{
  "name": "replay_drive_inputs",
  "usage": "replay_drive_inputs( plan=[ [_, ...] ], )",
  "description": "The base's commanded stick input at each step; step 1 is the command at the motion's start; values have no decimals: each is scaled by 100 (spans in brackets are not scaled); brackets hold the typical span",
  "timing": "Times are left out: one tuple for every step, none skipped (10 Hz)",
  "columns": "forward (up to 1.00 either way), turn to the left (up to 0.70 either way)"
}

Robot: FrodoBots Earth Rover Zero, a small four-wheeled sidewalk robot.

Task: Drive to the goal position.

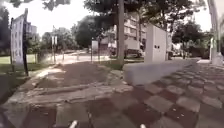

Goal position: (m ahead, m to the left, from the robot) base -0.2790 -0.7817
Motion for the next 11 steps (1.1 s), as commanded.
replay_drive_inputs(
  plan=[
    [-46,0],
    [-100,0],
    [-100,0],
    [-100,0],
    [-100,0],
    [-100,0],
    [-100,0],
    [-100,0],
    [-100,0],
    [-100,0],
    [-100,0]
  ],
)
